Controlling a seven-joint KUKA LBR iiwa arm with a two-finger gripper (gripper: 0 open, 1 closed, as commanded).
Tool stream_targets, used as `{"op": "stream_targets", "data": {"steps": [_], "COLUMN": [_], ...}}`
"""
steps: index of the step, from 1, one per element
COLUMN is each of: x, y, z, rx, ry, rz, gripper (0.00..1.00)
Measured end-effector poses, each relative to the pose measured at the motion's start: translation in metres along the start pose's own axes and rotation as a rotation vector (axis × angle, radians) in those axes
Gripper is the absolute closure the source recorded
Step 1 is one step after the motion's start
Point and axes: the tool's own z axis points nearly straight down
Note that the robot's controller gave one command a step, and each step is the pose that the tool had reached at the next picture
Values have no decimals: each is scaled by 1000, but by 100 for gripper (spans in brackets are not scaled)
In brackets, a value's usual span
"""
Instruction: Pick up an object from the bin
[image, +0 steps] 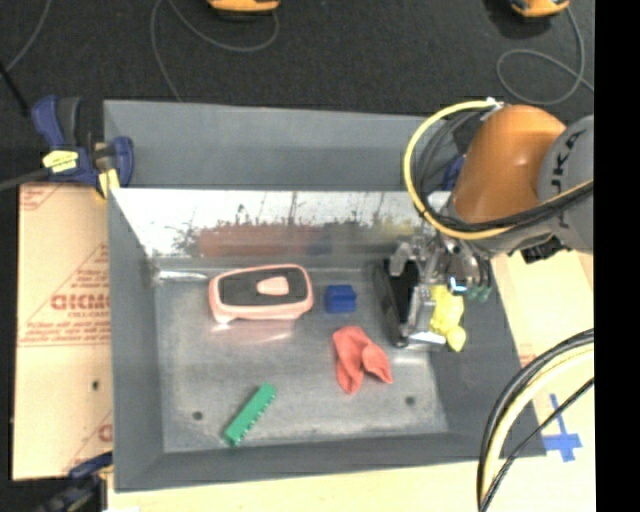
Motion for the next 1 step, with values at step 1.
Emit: {"op": "stream_targets", "data": {"steps": [1], "x": [32], "y": [19], "z": [18], "rx": [1], "ry": [7], "rz": [192], "gripper": [0]}}
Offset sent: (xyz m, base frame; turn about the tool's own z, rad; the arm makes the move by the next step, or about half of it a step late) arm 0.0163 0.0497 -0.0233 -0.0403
